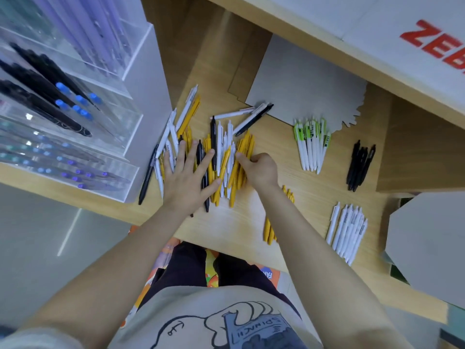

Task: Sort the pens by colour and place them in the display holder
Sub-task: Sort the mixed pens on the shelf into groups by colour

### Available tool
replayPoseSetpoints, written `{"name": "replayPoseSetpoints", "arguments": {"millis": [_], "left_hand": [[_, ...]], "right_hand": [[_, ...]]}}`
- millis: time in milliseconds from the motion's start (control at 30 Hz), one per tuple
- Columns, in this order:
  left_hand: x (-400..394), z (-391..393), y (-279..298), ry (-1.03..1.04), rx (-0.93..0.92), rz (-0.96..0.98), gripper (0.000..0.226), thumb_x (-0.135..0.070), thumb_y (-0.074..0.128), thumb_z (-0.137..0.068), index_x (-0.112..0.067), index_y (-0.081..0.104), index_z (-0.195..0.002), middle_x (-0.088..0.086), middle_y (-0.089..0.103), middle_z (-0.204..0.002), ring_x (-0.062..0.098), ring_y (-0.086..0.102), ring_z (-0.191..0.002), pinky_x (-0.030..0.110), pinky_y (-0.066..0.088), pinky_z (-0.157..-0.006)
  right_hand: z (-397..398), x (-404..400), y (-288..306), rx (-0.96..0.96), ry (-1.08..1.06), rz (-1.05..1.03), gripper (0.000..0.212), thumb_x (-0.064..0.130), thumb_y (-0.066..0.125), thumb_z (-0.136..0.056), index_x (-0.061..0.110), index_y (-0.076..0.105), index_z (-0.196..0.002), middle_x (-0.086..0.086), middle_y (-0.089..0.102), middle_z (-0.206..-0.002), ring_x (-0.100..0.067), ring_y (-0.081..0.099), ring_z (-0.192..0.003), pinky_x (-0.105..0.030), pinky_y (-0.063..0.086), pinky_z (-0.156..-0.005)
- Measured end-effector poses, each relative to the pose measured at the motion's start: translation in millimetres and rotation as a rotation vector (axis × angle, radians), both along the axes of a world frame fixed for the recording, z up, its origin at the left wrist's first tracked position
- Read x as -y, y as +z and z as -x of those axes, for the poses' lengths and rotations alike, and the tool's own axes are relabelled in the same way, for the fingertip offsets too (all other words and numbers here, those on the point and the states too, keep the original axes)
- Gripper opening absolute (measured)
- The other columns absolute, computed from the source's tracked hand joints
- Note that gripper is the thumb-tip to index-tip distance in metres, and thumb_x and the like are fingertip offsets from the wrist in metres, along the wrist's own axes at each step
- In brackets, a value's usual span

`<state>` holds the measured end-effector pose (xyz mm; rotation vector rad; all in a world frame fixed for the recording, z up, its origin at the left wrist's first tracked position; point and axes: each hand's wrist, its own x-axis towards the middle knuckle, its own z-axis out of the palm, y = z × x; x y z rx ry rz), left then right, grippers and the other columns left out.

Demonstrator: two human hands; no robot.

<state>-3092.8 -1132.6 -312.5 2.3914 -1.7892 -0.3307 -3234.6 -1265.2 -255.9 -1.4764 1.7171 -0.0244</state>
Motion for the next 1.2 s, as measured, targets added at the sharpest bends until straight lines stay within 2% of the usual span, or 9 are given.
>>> {"name": "replayPoseSetpoints", "arguments": {"millis": [100, 267, 433, 533, 600, 700, 1033, 1133, 1200], "left_hand": [[-1.0, -4.5, -1.7, -0.028, -0.049, 0.018, 0.074, -0.073, 0.027, -0.094, -0.038, 0.014, -0.158, 0.006, 0.000, -0.167, 0.029, -0.007, -0.153, 0.062, -0.001, -0.119], [-1.2, -4.8, -1.5, -0.034, -0.066, 0.012, 0.075, -0.074, 0.025, -0.093, -0.034, 0.019, -0.157, 0.007, 0.001, -0.167, 0.029, -0.007, -0.153, 0.062, 0.000, -0.119], [0.0, -5.7, -1.2, -0.022, -0.083, 0.003, 0.079, -0.076, 0.023, -0.092, -0.028, 0.029, -0.155, 0.007, 0.002, -0.167, 0.028, -0.006, -0.153, 0.061, 0.000, -0.119], [-0.9, -5.7, -2.3, 0.002, -0.104, 0.013, 0.084, -0.076, 0.024, -0.092, -0.026, 0.012, -0.159, 0.005, 0.004, -0.167, 0.027, -0.006, -0.154, 0.061, 0.002, -0.120], [-1.4, -7.0, -2.0, -0.006, -0.118, 0.022, 0.083, -0.075, 0.024, -0.093, -0.031, 0.002, -0.159, 0.004, 0.004, -0.167, 0.027, -0.006, -0.154, 0.061, 0.002, -0.119], [-1.9, -7.9, -0.7, -0.042, -0.125, 0.025, 0.076, -0.075, 0.024, -0.093, -0.039, 0.006, -0.158, 0.005, 0.003, -0.167, 0.029, -0.005, -0.153, 0.062, 0.002, -0.119], [0.1, -11.2, 19.6, -0.026, -0.226, -0.066, 0.080, -0.076, 0.030, -0.091, -0.039, 0.006, -0.158, 0.004, -0.007, -0.167, 0.025, -0.016, -0.152, 0.057, -0.009, -0.120], [-0.3, -3.4, 47.6, -0.023, -0.379, 0.108, 0.076, -0.066, 0.045, -0.092, -0.024, 0.032, -0.154, 0.008, 0.016, -0.165, 0.027, 0.006, -0.152, 0.052, 0.009, -0.121], [3.3, 9.5, 74.3, 0.017, -0.651, 0.119, 0.074, -0.063, 0.058, -0.088, -0.020, 0.044, -0.147, 0.003, 0.037, -0.153, 0.022, 0.032, -0.142, 0.044, 0.030, -0.116]], "right_hand": [[-20.1, -1.8, 6.1, 0.013, 0.043, -0.070, 0.049, 0.053, 0.068, -0.085, 0.005, 0.067, -0.092, 0.000, 0.065, -0.078, -0.021, 0.059, -0.075, -0.027, 0.043, -0.052], [-29.8, -1.5, 12.2, 0.033, 0.046, -0.159, 0.034, 0.051, 0.068, -0.086, 0.017, 0.061, -0.086, 0.003, 0.048, -0.066, -0.019, 0.052, -0.076, -0.028, 0.041, -0.063], [-32.4, -7.3, 7.3, 0.021, 0.126, -0.171, 0.051, 0.052, 0.069, -0.085, 0.006, 0.062, -0.105, -0.004, 0.060, -0.092, -0.021, 0.058, -0.086, -0.027, 0.040, -0.058], [-32.1, -7.8, 7.7, 0.048, 0.103, -0.188, 0.057, 0.051, 0.073, -0.082, 0.007, 0.059, -0.116, -0.007, 0.063, -0.107, -0.024, 0.060, -0.098, -0.029, 0.044, -0.067], [-30.3, -6.4, 8.8, 0.065, 0.100, -0.207, 0.051, 0.050, 0.075, -0.081, 0.008, 0.062, -0.107, -0.005, 0.064, -0.100, -0.022, 0.062, -0.092, -0.028, 0.044, -0.062], [-26.3, -7.5, 10.3, 0.076, 0.076, -0.218, 0.040, 0.048, 0.076, -0.080, 0.012, 0.059, -0.082, 0.001, 0.058, -0.076, -0.014, 0.056, -0.069, -0.026, 0.040, -0.053], [0.6, -11.0, 21.6, 0.302, -0.049, -0.165, 0.031, 0.039, 0.074, -0.085, 0.016, 0.069, -0.106, 0.000, 0.071, -0.099, -0.016, 0.067, -0.091, -0.023, 0.050, -0.068], [12.9, -9.2, 35.0, 0.366, -0.107, -0.130, 0.038, 0.042, 0.072, -0.086, 0.017, 0.066, -0.114, 0.004, 0.069, -0.105, -0.013, 0.064, -0.097, -0.029, 0.052, -0.079], [18.7, -11.6, 43.6, 0.450, -0.164, -0.112, 0.040, 0.044, 0.074, -0.083, 0.016, 0.067, -0.111, -0.002, 0.072, -0.106, -0.020, 0.066, -0.101, -0.042, 0.055, -0.088]]}}
